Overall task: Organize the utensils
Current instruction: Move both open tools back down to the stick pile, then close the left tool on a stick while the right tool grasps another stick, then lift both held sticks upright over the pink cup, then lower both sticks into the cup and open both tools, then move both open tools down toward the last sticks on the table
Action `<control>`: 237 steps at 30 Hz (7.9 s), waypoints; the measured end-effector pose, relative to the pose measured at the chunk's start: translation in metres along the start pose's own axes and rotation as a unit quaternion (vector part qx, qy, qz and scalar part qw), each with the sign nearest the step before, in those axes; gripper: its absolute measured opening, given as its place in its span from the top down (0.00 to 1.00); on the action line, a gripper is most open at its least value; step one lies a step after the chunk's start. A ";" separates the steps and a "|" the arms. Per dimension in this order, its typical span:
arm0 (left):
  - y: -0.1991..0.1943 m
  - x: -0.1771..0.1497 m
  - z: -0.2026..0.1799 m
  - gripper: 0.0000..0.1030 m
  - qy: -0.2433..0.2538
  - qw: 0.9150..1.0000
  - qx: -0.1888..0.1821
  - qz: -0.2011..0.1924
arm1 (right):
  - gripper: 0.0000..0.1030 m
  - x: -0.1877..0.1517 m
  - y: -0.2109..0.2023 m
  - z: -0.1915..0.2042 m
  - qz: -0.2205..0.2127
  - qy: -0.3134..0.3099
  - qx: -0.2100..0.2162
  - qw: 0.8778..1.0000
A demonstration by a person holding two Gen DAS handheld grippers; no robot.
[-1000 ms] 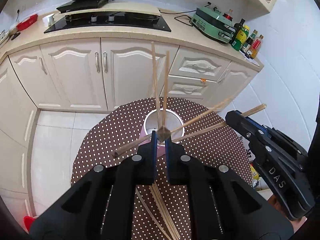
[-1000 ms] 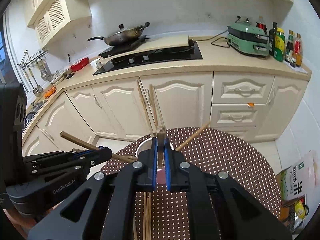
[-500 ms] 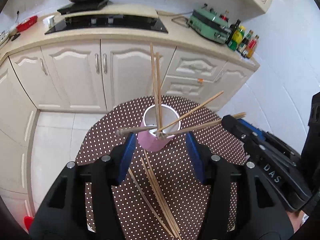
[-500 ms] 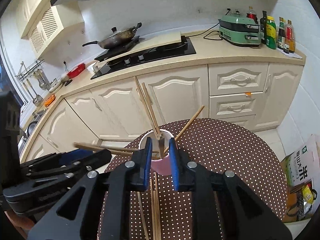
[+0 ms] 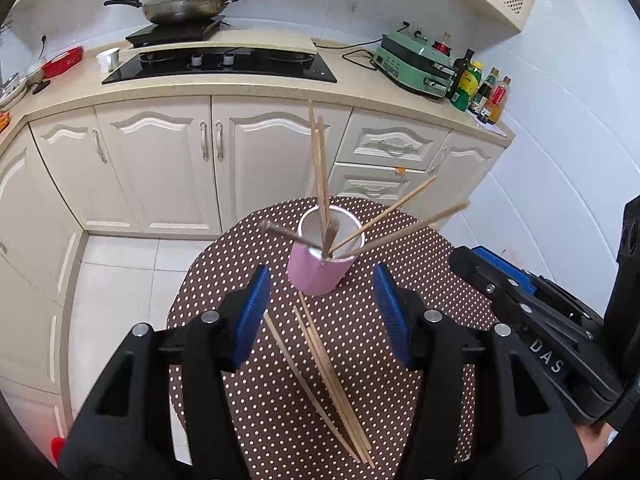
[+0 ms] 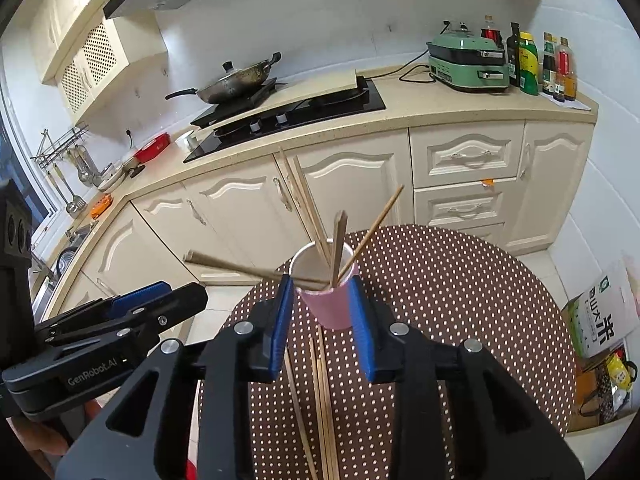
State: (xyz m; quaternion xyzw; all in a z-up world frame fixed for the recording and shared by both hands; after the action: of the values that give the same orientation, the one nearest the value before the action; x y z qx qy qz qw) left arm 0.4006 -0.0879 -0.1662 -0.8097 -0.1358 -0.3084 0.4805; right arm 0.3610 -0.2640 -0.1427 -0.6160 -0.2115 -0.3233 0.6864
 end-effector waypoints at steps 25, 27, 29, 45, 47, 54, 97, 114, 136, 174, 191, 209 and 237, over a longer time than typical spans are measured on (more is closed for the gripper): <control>0.096 -0.076 0.058 0.47 -0.093 0.987 0.043 0.120 | 0.74 -0.067 0.081 -0.020 0.130 -0.009 0.004 0.991; 0.108 -0.081 0.064 0.47 -0.106 0.985 0.044 0.130 | 0.74 -0.068 0.090 -0.022 0.141 -0.012 0.006 0.990; 0.121 -0.085 0.068 0.47 -0.116 0.982 0.053 0.142 | 0.74 -0.071 0.102 -0.024 0.156 -0.015 0.011 0.988; 0.170 -0.093 0.081 0.68 -0.103 0.975 0.096 0.174 | 0.74 -0.079 0.162 -0.012 0.235 -0.041 0.055 0.969; 0.169 -0.093 0.083 0.74 -0.110 0.975 0.092 0.172 | 0.74 -0.078 0.167 -0.008 0.241 -0.044 0.058 0.968; 0.161 -0.095 0.098 0.88 -0.126 0.975 0.076 0.169 | 0.74 -0.080 0.184 0.005 0.268 -0.067 0.057 0.959; 0.104 -0.069 0.056 0.93 -0.077 0.988 -0.008 0.136 | 0.96 -0.055 0.127 -0.005 0.248 -0.049 0.056 0.966; 0.007 -0.030 0.018 0.94 -0.006 0.998 -0.043 0.046 | 0.96 -0.012 0.012 0.009 0.098 -0.019 0.048 0.994; -0.043 0.041 -0.024 0.94 0.023 0.997 -0.048 -0.059 | 0.96 0.063 -0.044 -0.002 -0.031 -0.038 0.029 0.998; 0.038 0.087 -0.007 0.94 0.001 0.999 0.003 -0.045 | 0.96 0.095 0.042 -0.001 -0.013 -0.081 0.046 0.996; 0.059 0.058 -0.008 0.92 0.004 1.000 0.012 0.021 | 0.95 0.055 0.061 0.002 0.051 -0.066 0.037 0.996; 0.028 0.041 -0.013 0.46 0.028 0.999 0.024 0.012 | 0.86 0.038 0.029 0.002 0.040 -0.025 0.033 0.998; -0.026 -0.031 -0.017 0.33 0.045 0.998 0.034 0.006 | 0.71 -0.028 -0.033 0.011 0.021 0.002 0.004 1.000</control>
State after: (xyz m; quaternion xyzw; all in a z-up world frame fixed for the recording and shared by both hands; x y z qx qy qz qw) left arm 0.3567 -0.0874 -0.1615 -0.7794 -0.1198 -0.3366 0.5147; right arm 0.3189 -0.2491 -0.1368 -0.6170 -0.1986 -0.3096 0.6958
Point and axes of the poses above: each gripper's, at about its wrist camera, not at the fingertips, and y roughly the way its jaws point, z to its left, x to its top, the point moved 1 cm from there along y, roughly the way its jaws point, and after that the axes turned 10 degrees about -x, right-handed, at the moved point
